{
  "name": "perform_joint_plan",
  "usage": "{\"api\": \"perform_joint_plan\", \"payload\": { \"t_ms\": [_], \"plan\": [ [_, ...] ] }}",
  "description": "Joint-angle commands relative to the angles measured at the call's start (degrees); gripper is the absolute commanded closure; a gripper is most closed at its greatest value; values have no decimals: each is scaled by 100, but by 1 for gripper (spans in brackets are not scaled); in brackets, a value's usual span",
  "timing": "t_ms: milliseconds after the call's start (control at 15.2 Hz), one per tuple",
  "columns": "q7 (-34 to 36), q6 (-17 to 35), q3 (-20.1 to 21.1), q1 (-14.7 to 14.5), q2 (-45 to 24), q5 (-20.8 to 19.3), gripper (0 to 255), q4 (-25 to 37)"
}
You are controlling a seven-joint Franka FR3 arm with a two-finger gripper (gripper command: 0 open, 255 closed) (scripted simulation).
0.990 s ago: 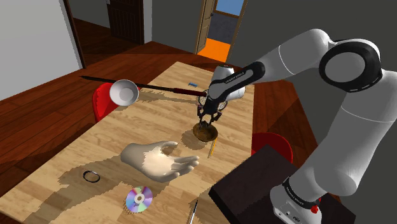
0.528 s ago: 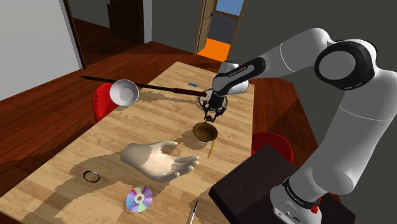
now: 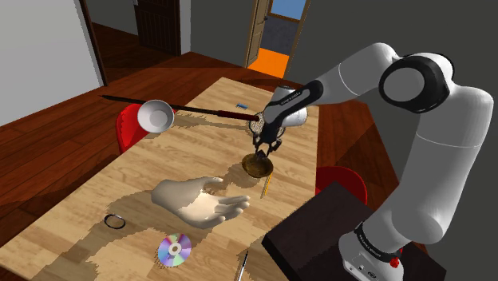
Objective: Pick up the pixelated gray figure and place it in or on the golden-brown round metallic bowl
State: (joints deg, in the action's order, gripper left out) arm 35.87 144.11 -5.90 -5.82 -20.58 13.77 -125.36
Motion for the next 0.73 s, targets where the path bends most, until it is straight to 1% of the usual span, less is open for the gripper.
{"api": "perform_joint_plan", "payload": {
  "t_ms": [0,264,660],
  "plan": [
    [-49,139,29,17,-135,53,255,-4],
    [-136,371,86,55,-401,147,255,26],
    [-136,371,87,55,-401,147,255,26]
  ]
}}
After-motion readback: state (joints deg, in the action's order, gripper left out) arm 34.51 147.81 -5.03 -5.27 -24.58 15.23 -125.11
